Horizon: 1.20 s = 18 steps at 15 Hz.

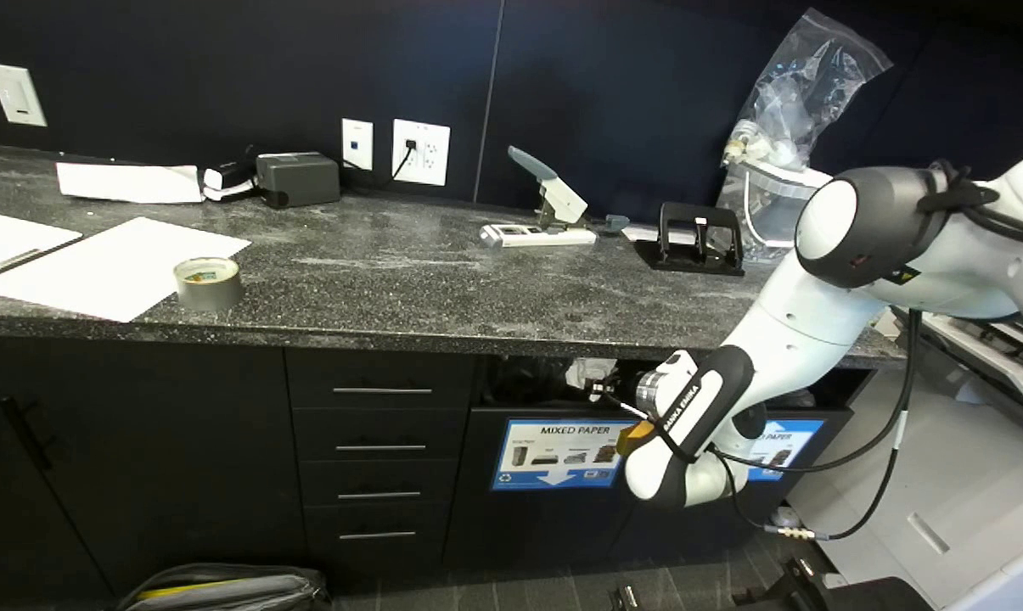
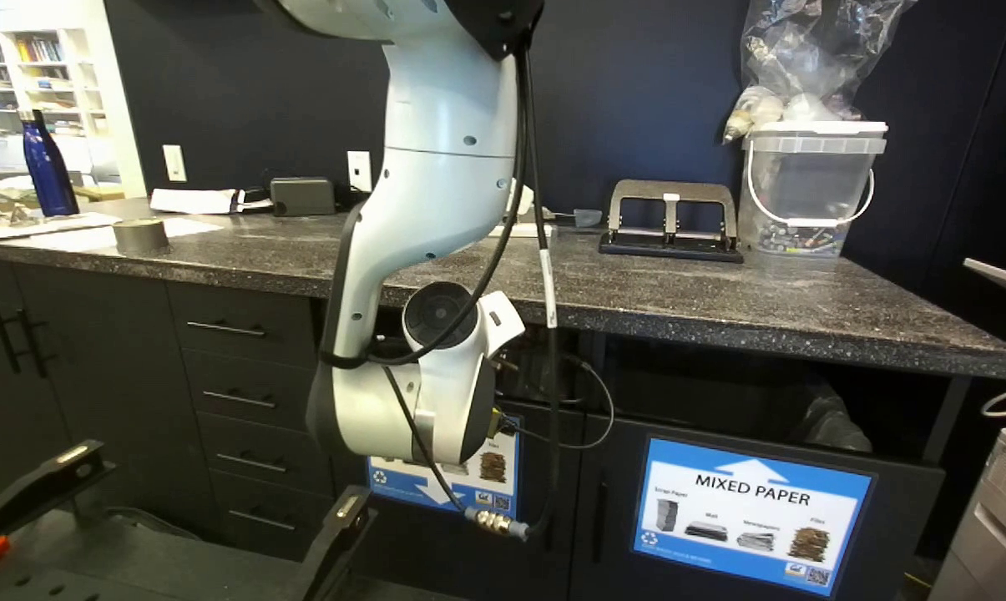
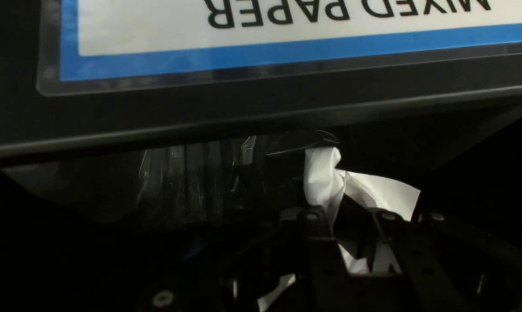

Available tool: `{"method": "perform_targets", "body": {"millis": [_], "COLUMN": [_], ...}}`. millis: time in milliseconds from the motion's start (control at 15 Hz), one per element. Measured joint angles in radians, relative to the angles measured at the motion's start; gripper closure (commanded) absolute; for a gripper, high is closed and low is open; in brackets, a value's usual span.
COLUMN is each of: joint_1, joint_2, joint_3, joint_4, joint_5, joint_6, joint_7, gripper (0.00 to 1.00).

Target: Put the papers in the first bin

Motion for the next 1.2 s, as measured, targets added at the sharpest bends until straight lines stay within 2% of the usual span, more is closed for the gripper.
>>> {"method": "perform_targets", "body": {"millis": [467,533,667,1067,1200], "joint_1": [-0.008,-0.008,-0.009,-0.009,-0.008], "joint_2": [0.070,0.076,0.084,0.086,0.085], "joint_3": [0.008,0.009,0.012,0.018,0.019], "joint_4": [0.129,0.140,0.155,0.161,0.161], "joint_5": [0.000,0.000,0.000,0.001,0.005], "joint_6": [-0.072,-0.073,-0.081,-0.106,-0.111], "joint_7": [0.034,0.037,0.044,0.062,0.061], "gripper": [0.91,0.72,0.60,0.12,0.01]}}
